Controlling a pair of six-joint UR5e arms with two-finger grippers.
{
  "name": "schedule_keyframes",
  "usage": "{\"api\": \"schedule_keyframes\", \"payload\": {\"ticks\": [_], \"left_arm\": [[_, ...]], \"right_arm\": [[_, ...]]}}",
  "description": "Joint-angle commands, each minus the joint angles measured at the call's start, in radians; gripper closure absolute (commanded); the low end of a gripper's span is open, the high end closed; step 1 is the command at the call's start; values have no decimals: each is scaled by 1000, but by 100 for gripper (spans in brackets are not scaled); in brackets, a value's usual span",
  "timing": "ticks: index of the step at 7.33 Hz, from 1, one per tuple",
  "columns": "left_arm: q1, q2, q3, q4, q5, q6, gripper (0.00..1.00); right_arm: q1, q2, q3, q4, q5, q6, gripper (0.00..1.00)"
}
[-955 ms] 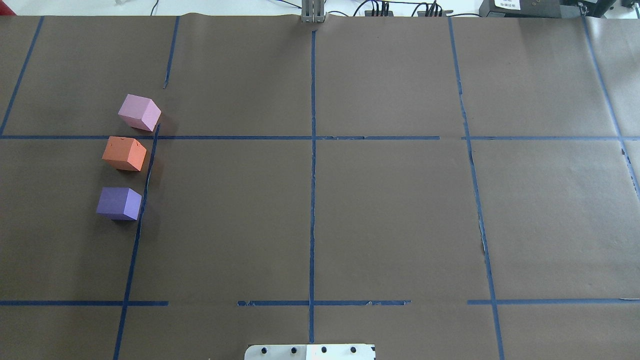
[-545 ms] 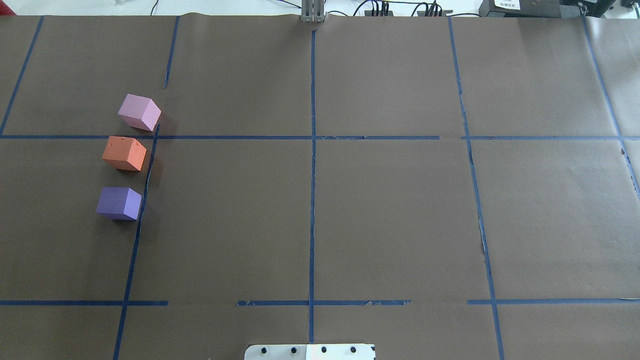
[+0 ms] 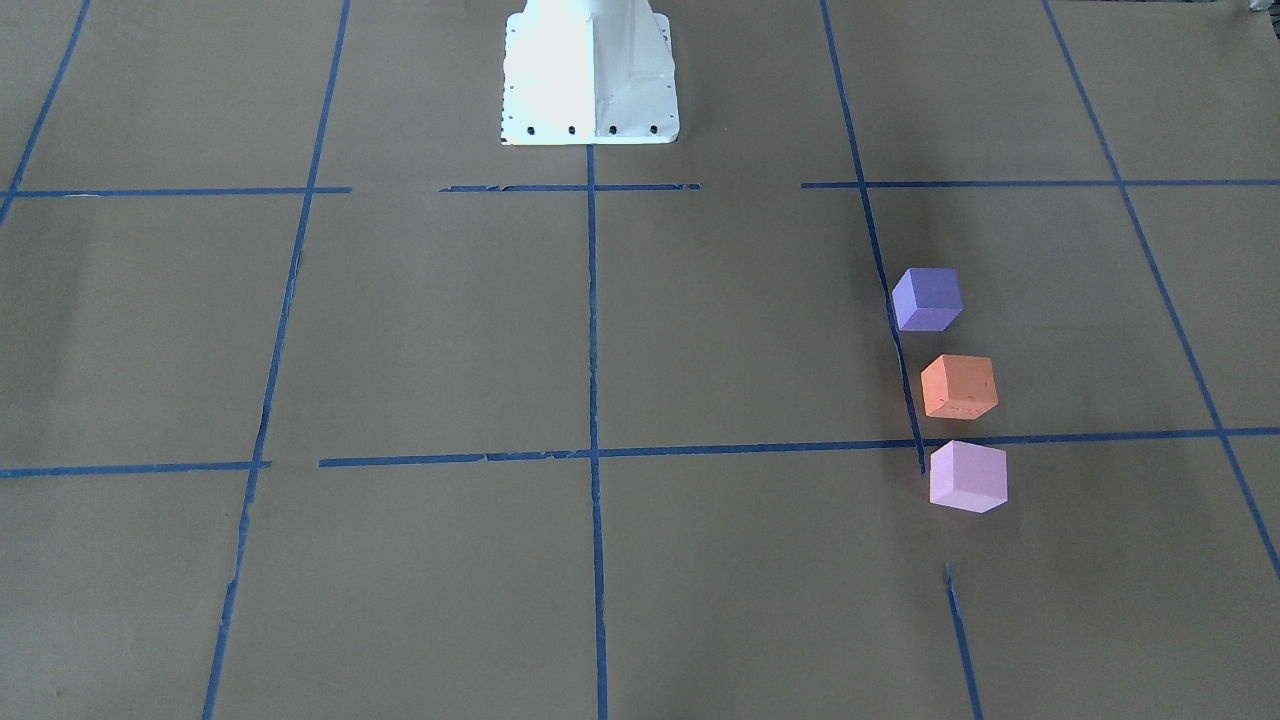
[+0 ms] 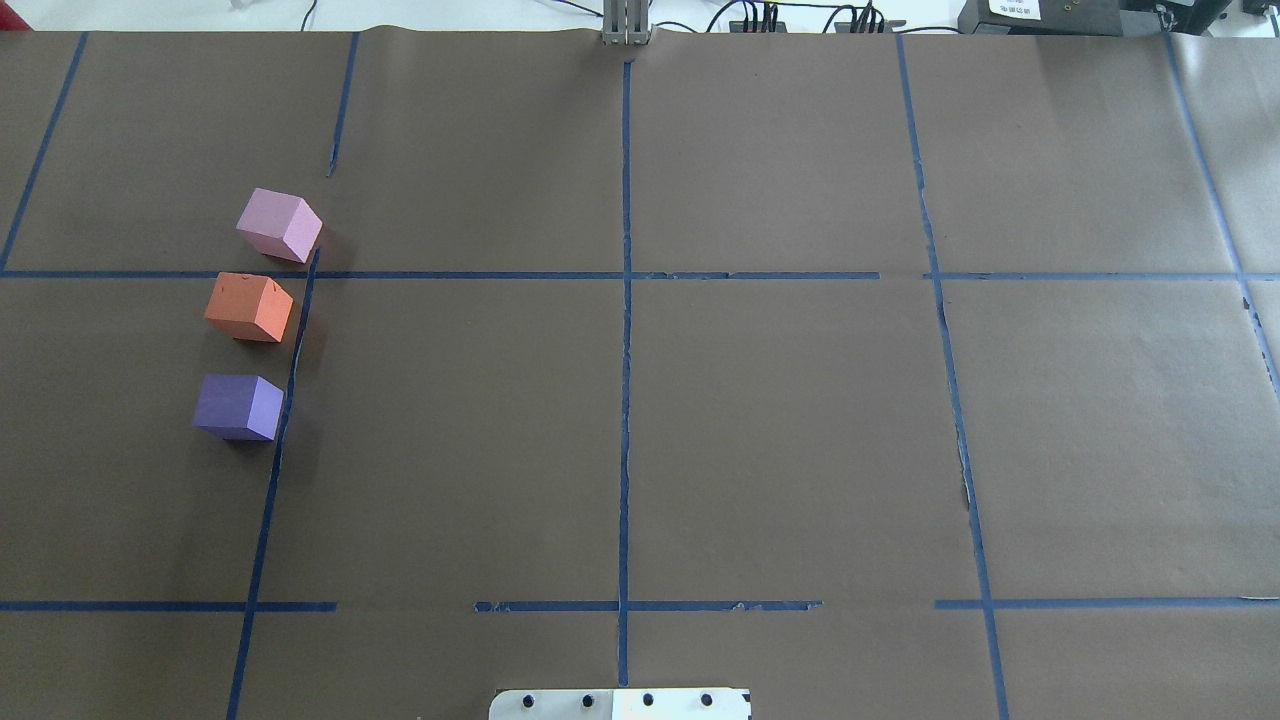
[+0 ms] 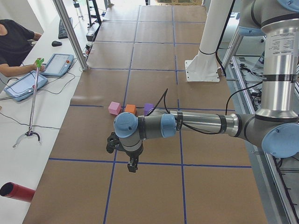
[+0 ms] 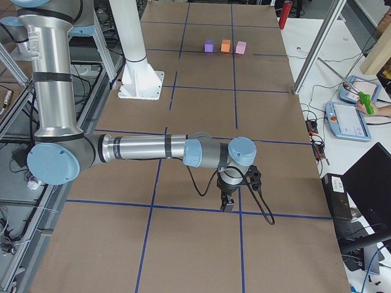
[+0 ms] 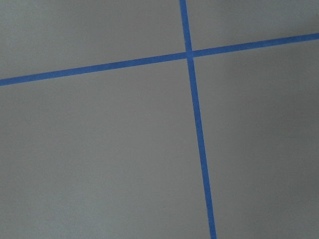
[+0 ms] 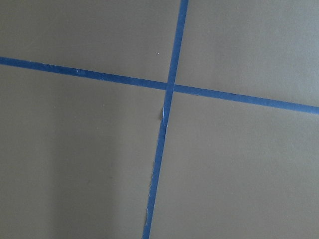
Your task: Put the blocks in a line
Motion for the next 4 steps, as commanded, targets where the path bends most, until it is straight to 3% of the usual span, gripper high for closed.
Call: {"api": "schedule_keyframes", "payload": {"ticks": [1,4], "left_arm": [[0,0,5,-1,-2,1,0],[0,0,9,-5,-2,1,0]], "right_arm": [[0,0,0,0,0,1,0],[0,0,0,0,0,1,0]]}}
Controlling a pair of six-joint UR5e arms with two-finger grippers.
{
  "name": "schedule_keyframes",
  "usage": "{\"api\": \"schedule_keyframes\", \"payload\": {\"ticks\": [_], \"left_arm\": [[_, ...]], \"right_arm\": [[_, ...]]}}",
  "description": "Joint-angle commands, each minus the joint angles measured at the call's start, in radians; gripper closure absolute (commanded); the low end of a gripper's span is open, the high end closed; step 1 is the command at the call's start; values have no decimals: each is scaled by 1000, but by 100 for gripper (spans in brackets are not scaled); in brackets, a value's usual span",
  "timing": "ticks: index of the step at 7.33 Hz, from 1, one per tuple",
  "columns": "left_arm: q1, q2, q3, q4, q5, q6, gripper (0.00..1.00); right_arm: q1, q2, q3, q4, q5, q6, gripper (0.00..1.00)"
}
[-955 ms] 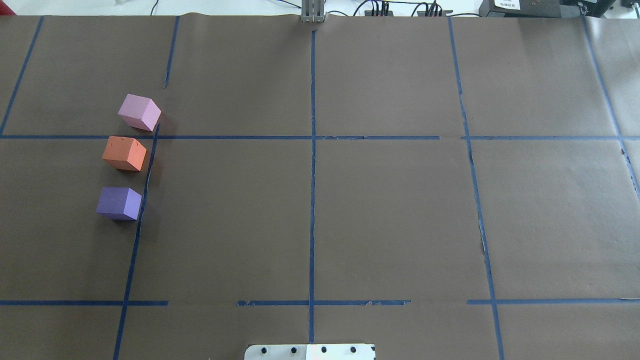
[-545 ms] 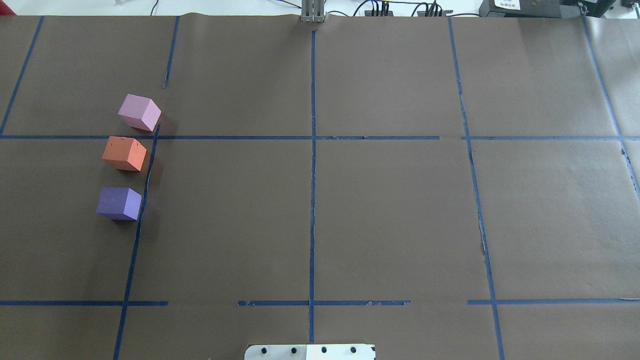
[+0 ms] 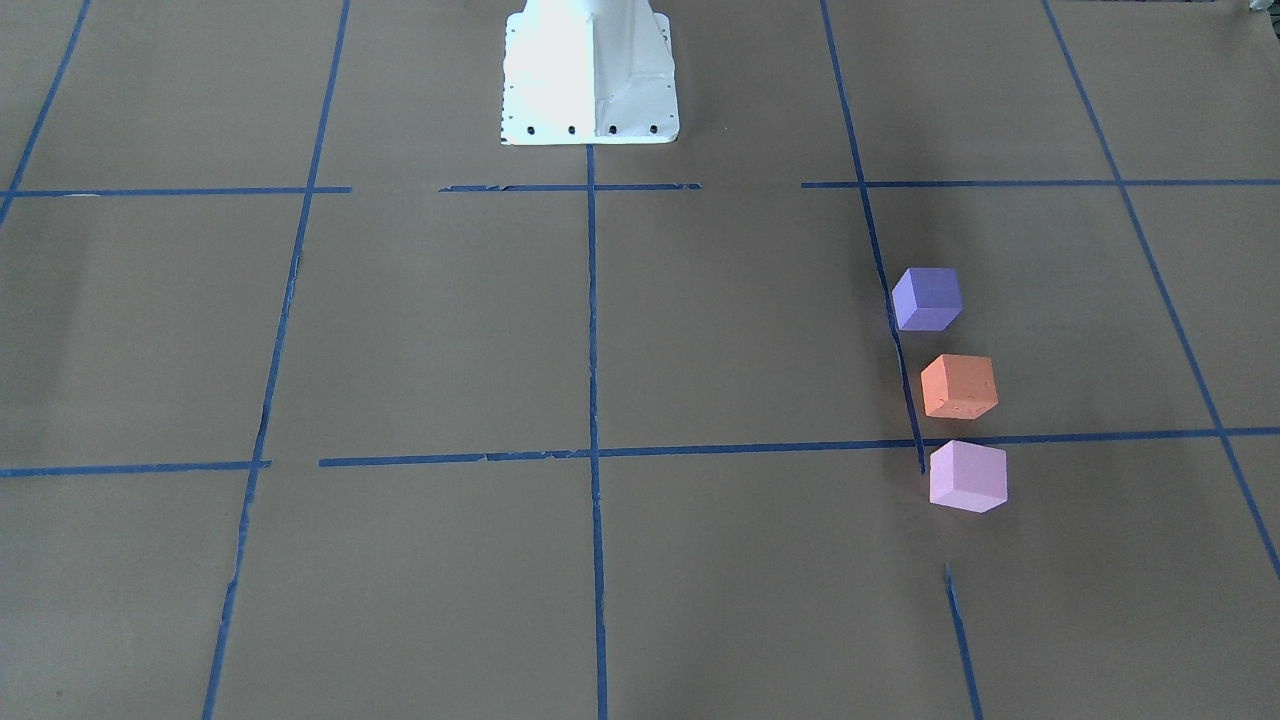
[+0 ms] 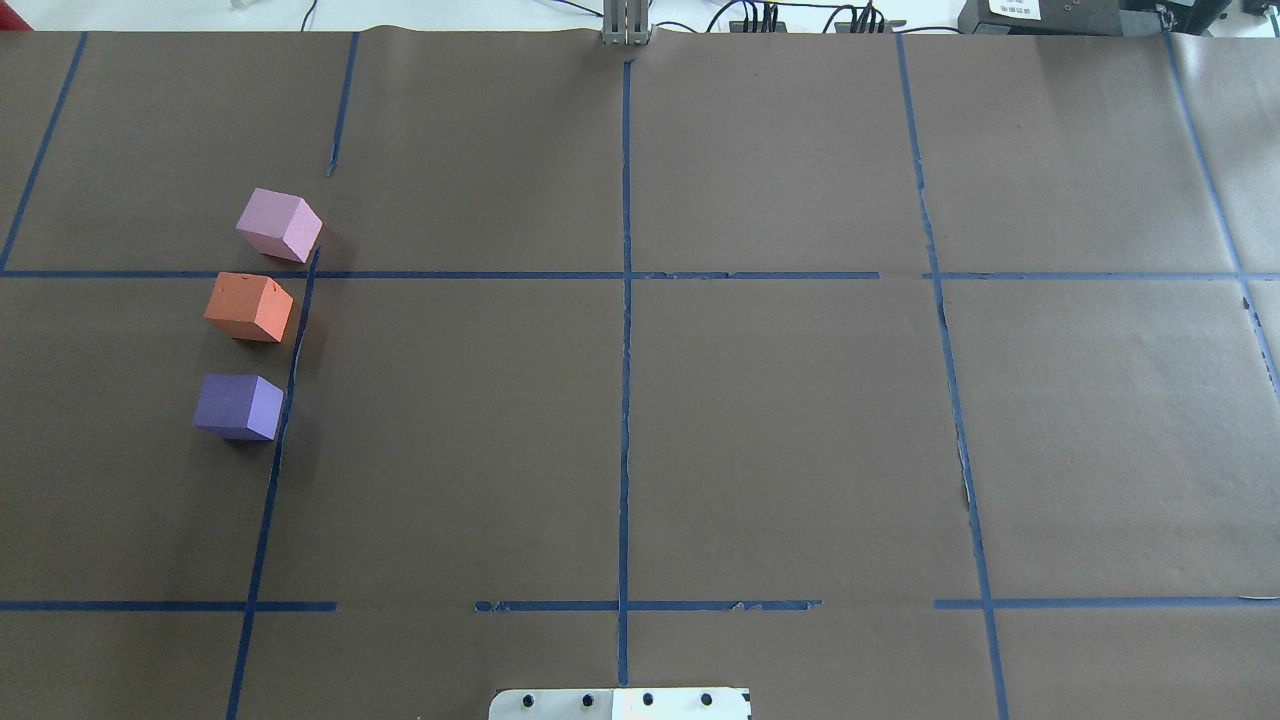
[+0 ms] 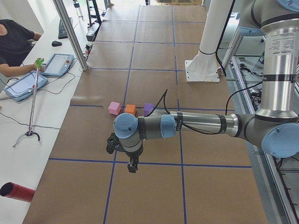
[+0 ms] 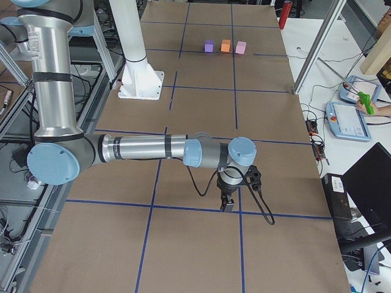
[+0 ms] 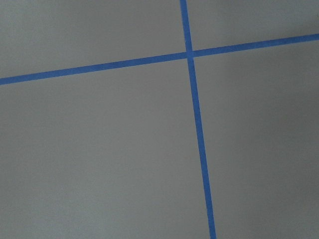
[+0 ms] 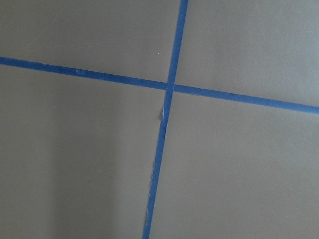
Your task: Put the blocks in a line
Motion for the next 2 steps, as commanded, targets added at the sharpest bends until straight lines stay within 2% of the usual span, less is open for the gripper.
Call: {"api": "schedule_keyframes", "payload": {"ticks": [1,2], "left_arm": [[0,0,2,0,0,2,0],[0,0,5,-2,0,2,0]], "right_arm": [[0,0,0,0,0,0,0],[0,0,0,0,0,0,0]]}}
